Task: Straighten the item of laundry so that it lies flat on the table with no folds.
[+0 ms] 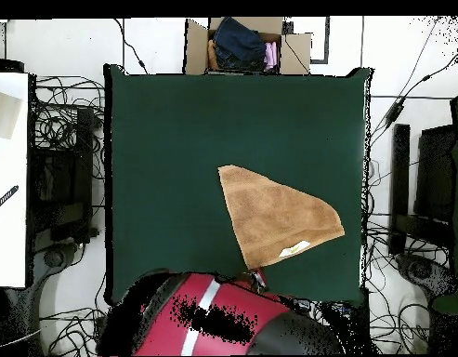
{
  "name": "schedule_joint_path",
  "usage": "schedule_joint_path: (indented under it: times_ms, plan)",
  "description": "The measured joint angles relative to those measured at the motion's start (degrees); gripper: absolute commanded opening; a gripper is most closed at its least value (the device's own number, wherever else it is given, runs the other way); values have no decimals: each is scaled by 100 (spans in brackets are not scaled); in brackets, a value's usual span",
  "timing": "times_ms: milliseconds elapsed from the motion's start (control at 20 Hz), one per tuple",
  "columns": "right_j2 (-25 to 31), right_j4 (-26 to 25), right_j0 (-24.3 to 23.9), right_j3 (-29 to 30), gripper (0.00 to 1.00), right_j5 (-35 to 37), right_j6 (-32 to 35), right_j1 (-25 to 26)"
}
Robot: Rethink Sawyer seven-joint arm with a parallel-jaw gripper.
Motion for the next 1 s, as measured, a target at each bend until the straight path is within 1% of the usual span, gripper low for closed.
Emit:
schedule_joint_path:
  times_ms: [200, 400, 500, 650, 700, 1000]
  plan:
    - [201, -11, -363, 86, 100, 1, 0, -64]
    - [339, -58, -612, 136, 100, -1, 0, -99]
    - [518, -161, -942, 185, 100, 8, 0, -134]
    - [671, -232, -1218, 221, 100, 43, 0, -160]
    - [805, -272, -1441, 247, 100, 107, 0, -184]
    - [1056, -374, -1815, 253, 100, 353, -1, -248]
